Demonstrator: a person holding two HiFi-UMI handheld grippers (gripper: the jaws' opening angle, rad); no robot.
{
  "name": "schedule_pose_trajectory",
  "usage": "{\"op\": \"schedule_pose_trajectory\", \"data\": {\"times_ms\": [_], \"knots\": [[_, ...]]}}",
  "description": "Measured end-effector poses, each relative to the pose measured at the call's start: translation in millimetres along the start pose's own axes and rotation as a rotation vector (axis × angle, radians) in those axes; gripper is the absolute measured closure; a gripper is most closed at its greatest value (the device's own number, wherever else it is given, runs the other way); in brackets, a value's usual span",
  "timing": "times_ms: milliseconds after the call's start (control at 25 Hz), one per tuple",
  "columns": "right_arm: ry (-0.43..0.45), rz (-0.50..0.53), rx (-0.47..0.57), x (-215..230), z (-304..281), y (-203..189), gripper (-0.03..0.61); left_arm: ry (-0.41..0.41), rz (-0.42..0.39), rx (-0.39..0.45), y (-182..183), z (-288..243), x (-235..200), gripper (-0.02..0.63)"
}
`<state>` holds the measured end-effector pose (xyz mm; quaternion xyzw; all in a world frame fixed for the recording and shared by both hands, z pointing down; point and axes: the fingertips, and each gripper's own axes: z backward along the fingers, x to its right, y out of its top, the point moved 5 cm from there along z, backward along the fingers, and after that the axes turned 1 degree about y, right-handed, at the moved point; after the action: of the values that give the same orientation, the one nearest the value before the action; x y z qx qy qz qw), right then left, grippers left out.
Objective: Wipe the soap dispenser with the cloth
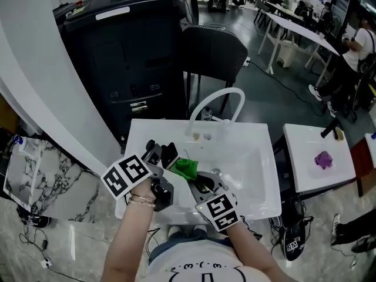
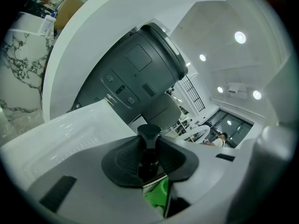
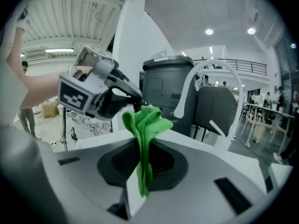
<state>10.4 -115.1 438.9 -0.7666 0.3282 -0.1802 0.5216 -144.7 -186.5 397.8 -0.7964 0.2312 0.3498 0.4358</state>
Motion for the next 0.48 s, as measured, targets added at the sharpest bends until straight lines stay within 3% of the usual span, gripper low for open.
{"op": "schedule_pose_trajectory", "data": {"times_ms": [200, 480], "knots": [[0.051, 0.003, 0.204, -5, 17, 37, 0.529, 0.009, -0.024, 0.012, 0, 2, 0, 0.518], [0.023, -0.044, 0.228, 0, 2, 53, 0.529, 0.004, -0.096, 0.018, -9, 12, 13, 0.518]]}}
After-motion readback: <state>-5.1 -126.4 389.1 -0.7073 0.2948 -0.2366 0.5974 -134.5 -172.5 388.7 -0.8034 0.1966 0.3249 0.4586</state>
